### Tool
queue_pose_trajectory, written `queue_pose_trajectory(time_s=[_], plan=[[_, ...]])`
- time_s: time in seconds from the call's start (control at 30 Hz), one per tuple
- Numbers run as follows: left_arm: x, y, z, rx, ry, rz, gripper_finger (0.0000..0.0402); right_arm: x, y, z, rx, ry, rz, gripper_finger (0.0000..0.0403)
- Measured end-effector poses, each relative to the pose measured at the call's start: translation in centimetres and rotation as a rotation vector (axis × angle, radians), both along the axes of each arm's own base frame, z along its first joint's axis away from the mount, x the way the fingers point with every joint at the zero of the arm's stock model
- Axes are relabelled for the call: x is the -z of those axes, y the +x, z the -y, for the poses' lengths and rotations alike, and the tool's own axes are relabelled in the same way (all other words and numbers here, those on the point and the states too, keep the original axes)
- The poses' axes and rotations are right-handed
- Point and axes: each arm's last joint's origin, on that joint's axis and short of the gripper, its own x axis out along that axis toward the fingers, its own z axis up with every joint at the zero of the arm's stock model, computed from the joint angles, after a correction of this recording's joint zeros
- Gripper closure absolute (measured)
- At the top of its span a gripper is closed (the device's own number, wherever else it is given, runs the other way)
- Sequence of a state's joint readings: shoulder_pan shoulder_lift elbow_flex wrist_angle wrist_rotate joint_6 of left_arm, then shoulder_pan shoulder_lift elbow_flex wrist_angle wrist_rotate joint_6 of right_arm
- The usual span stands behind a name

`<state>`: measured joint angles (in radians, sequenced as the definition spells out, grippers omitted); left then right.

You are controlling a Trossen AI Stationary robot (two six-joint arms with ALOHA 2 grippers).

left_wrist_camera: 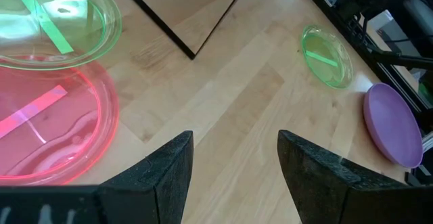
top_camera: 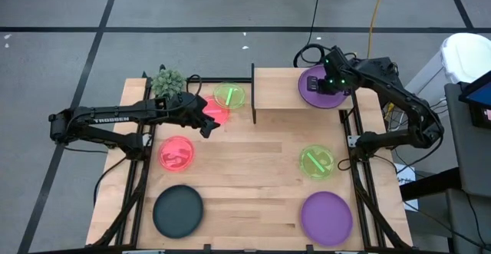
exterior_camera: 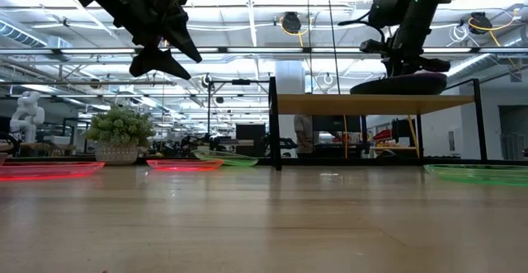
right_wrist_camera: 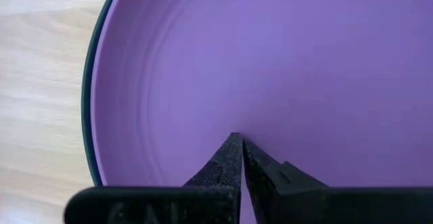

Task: Place and stack plates onto a shelf
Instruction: Stack the left violet plate on the black plate on the shelf, then put the left green plate on the shelf

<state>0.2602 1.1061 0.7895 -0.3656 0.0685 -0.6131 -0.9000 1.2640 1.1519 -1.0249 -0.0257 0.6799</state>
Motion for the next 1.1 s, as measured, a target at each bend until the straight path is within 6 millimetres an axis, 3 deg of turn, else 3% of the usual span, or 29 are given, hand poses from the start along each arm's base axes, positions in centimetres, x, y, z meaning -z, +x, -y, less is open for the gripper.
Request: queue_pose_trajectory(time_s=[0.5, 0.7, 0.97, 1.1], plan=[[0.0, 0.0, 0.0, 0.004, 0.005, -0.001, 0.0181, 0.1, -0.9, 0.3, 0.036, 0.002, -0.046, 0.0403], [0.0, 0.0, -0.1, -0.012, 0.018, -0.005, 0.0181, -1.0, -1.3, -0.2, 0.058, -0.088, -0.002, 0.0403], [-0.4, 0.2, -0.5, -0.025, 0.202, 0.0, 0.0181, -4.0, -2.9, -2.8, 0.085, -0.203, 0.141, 0.0403], [-0.3, -0.2, -1.3, -0.17, 0.129, -0.002, 0.0181, -5.4, -3.4, -4.7, 0.063, -0.26, 0.232, 0.0403]])
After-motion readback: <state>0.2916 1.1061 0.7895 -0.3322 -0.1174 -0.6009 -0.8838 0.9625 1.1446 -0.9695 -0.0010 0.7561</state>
